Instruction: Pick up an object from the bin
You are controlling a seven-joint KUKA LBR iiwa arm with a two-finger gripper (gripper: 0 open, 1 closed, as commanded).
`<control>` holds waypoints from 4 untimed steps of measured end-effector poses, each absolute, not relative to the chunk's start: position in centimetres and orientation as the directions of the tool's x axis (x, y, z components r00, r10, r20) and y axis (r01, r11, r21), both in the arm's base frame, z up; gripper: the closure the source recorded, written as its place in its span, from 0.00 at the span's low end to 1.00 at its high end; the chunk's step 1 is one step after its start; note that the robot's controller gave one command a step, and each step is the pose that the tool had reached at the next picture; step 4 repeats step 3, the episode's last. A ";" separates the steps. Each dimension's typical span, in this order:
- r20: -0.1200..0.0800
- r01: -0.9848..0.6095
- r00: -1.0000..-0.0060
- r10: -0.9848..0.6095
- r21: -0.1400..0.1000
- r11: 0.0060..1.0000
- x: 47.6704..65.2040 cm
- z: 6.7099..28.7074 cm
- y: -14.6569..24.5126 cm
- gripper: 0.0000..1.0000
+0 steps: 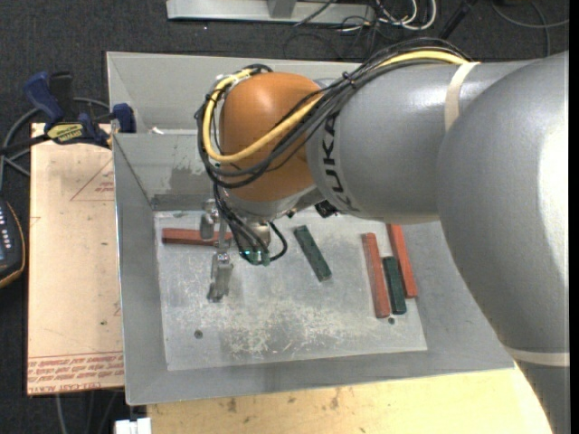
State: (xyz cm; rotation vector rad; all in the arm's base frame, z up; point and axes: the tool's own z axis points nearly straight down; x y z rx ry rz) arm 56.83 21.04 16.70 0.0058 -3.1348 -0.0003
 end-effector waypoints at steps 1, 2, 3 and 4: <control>-0.001 -0.024 -1.000 -0.024 0.000 1.000 64.5 6.5 19.9 0.00; -0.003 -0.025 -1.000 -0.025 0.002 1.000 64.6 7.1 20.0 1.00; -0.011 0.000 -1.000 0.000 0.005 1.000 62.6 23.2 22.2 1.00; -0.011 0.000 -1.000 0.000 0.005 1.000 62.6 23.2 22.2 1.00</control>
Offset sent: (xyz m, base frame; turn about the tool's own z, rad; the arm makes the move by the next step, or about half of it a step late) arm 0.0766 -0.0106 -0.0970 -0.0226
